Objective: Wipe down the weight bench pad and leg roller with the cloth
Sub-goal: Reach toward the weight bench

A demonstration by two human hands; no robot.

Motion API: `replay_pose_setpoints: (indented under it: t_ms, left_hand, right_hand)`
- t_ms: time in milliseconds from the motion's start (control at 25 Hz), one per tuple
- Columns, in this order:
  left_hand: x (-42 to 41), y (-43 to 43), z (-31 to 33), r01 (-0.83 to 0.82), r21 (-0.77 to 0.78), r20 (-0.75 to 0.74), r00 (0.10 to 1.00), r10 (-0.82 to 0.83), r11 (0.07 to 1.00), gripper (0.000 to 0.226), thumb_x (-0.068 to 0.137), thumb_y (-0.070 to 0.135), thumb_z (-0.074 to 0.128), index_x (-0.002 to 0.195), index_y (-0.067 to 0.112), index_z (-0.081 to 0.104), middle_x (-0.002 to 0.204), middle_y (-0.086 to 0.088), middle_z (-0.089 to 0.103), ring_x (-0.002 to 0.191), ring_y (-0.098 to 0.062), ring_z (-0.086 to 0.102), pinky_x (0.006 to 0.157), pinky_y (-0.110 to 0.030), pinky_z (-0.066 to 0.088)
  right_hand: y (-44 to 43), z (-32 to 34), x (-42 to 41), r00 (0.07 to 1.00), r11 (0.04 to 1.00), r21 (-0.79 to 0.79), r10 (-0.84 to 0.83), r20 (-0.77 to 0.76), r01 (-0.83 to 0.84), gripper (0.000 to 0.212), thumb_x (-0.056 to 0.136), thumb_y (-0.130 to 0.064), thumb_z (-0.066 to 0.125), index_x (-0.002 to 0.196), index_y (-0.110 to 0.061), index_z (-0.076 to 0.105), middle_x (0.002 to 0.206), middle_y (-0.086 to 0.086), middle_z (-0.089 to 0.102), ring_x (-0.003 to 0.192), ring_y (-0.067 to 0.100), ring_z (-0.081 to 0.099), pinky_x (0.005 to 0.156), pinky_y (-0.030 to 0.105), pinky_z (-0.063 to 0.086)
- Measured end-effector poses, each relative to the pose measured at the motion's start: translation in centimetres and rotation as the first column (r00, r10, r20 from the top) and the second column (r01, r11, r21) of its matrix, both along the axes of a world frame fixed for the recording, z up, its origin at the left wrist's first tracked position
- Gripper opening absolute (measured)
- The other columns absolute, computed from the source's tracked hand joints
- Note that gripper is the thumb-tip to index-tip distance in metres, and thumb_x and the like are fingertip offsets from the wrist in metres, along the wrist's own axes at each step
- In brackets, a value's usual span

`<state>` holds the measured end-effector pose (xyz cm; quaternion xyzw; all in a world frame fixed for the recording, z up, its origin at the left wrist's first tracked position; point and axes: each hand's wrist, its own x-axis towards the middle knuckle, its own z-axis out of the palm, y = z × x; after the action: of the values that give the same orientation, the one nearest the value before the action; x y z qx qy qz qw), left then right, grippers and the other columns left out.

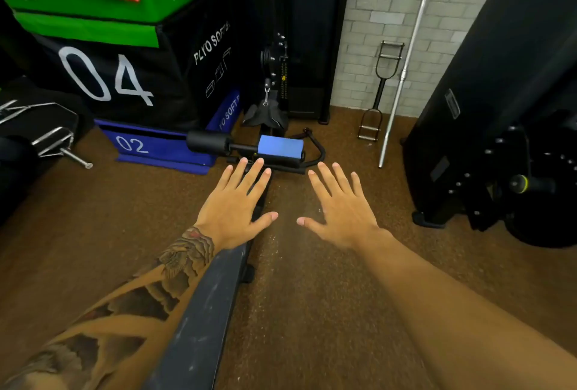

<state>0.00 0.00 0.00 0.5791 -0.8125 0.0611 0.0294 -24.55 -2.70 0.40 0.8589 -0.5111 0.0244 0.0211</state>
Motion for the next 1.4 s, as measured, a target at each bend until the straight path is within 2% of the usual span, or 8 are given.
replay_pose_setpoints:
  t_ms: [280, 560, 800, 1040, 1280, 1400]
  left_hand:
    - [1.6, -10.4, -3.4, -0.027, 0.004, 0.012, 1.0, 0.027, 1.0, 0.087, 0.092, 0.071, 0.025, 0.156, 0.013, 0.015, 0.164, -0.012, 0.014, 0.15, -0.035, 0.009, 0.121, -0.05, 0.012]
    - [3.3, -23.4, -11.2, -0.055, 0.147, 0.029, 0.998, 0.051, 0.988, 0.089, 0.091, 0.072, 0.026, 0.156, 0.011, 0.021, 0.163, -0.012, 0.018, 0.15, -0.035, 0.015, 0.121, -0.05, 0.017]
    - [2.7, -31.1, -17.7, -0.055, 0.226, 0.009, 0.998, 0.055, 0.973, 0.088, 0.092, 0.073, 0.025, 0.155, 0.011, 0.022, 0.162, -0.011, 0.022, 0.149, -0.034, 0.016, 0.119, -0.051, 0.022]
    - [3.3, -38.9, -24.2, -0.078, 0.241, 0.011, 0.997, 0.078, 0.967, 0.09, 0.091, 0.074, 0.025, 0.156, 0.013, 0.019, 0.164, -0.009, 0.013, 0.151, -0.032, 0.009, 0.122, -0.049, 0.013]
    - [6.4, -45.3, -28.3, 0.047, 0.318, 0.092, 0.992, -0.081, 0.947, 0.089, 0.091, 0.072, 0.035, 0.155, 0.011, 0.023, 0.161, -0.012, 0.024, 0.149, -0.034, 0.02, 0.119, -0.046, 0.009]
    - [7.5, -47.6, -29.3, 0.151, 0.369, 0.095, 0.975, -0.199, 0.917, 0.092, 0.089, 0.075, 0.038, 0.156, 0.014, 0.021, 0.162, -0.012, 0.023, 0.149, -0.032, 0.019, 0.122, -0.049, 0.012]
  right_hand:
    - [-10.6, -3.8, 1.8, 0.999, 0.999, 0.008, 0.045, 0.006, -0.045, 0.092, 0.082, -0.078, 0.025, 0.15, -0.021, 0.001, 0.159, 0.007, 0.002, 0.144, 0.029, -0.005, 0.113, 0.054, 0.004]
    - [-25.3, -10.5, 3.5, 0.999, 0.995, 0.094, 0.042, 0.016, -0.043, 0.092, 0.082, -0.078, 0.026, 0.15, -0.022, 0.0, 0.159, 0.007, 0.001, 0.144, 0.029, -0.004, 0.113, 0.052, 0.004]
    - [-33.3, -16.4, 3.8, 0.994, 0.976, 0.187, 0.107, 0.025, -0.11, 0.09, 0.083, -0.076, 0.025, 0.15, -0.018, 0.005, 0.158, 0.009, 0.008, 0.144, 0.032, 0.003, 0.113, 0.056, 0.014]
    - [-41.4, -24.0, 4.5, 0.979, 0.95, 0.239, 0.187, 0.081, -0.201, 0.089, 0.084, -0.074, 0.029, 0.15, -0.017, 0.011, 0.157, 0.008, 0.012, 0.144, 0.032, 0.008, 0.112, 0.057, 0.018]
    - [-46.0, -29.8, 5.8, 0.961, 0.921, 0.285, 0.233, 0.147, -0.266, 0.086, 0.084, -0.072, 0.032, 0.149, -0.017, 0.016, 0.155, 0.008, 0.02, 0.142, 0.033, 0.019, 0.109, 0.057, 0.025]
    - [-46.7, -31.4, 6.5, 0.947, 0.899, 0.307, 0.273, 0.17, -0.314, 0.082, 0.084, -0.072, 0.033, 0.149, -0.025, 0.012, 0.154, 0.009, 0.023, 0.137, 0.035, 0.026, 0.107, 0.055, 0.03]
